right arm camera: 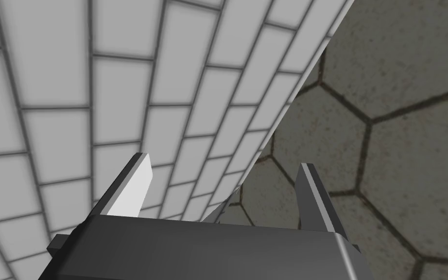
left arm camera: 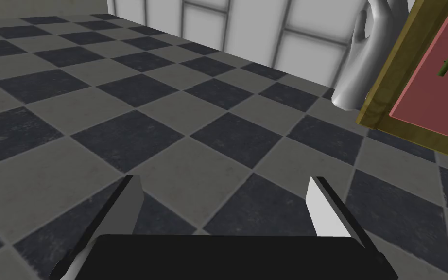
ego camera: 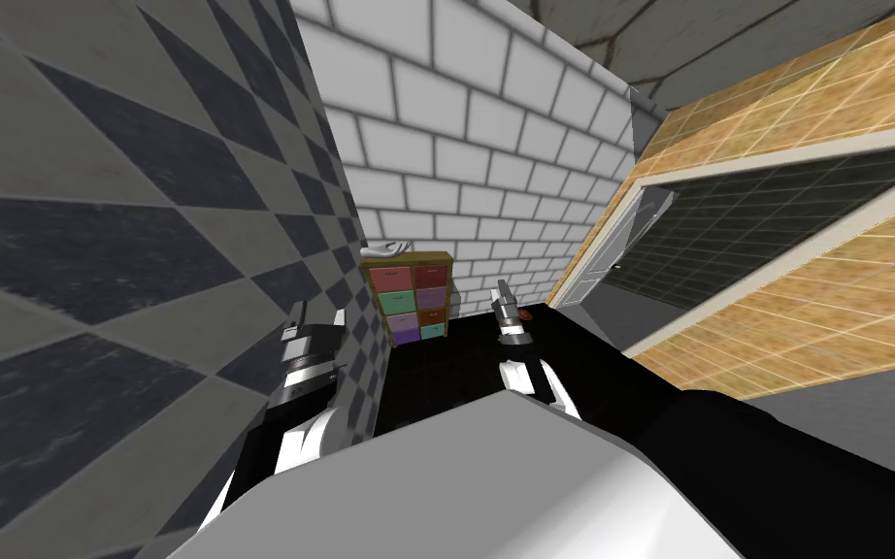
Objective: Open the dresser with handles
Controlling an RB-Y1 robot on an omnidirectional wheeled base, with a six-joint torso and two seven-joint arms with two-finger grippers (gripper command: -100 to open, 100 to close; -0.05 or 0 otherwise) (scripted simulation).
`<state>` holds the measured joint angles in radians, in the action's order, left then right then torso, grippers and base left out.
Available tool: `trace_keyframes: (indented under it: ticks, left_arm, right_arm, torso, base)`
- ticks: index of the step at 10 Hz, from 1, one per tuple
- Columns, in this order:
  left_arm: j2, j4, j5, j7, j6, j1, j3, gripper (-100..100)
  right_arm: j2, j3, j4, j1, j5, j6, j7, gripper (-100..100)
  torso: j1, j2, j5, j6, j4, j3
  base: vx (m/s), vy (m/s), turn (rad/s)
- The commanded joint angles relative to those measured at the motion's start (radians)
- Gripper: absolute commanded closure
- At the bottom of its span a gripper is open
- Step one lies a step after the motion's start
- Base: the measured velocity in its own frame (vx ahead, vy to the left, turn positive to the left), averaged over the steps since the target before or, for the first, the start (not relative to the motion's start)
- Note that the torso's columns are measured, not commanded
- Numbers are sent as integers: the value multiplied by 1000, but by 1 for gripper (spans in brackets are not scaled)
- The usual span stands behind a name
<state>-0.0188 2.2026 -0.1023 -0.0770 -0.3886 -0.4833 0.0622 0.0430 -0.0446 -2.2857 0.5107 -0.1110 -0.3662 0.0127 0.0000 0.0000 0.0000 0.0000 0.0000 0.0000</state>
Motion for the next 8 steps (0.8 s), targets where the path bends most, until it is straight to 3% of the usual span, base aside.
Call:
trace_keyframes:
  ticks: [1,8]
  left_arm:
    - [0,0,0,0,0,0,0,0]
    - [0,0,0,0,0,0,0,0]
  right_arm:
    - [0,0,0,0,0,0,0,0]
    - [0,0,0,0,0,0,0,0]
  torso:
    - [0,40,0,0,41,-82]
    - [0,544,0,0,544,-1087]
  base:
    - [0,0,0]
    - [0,0,0]
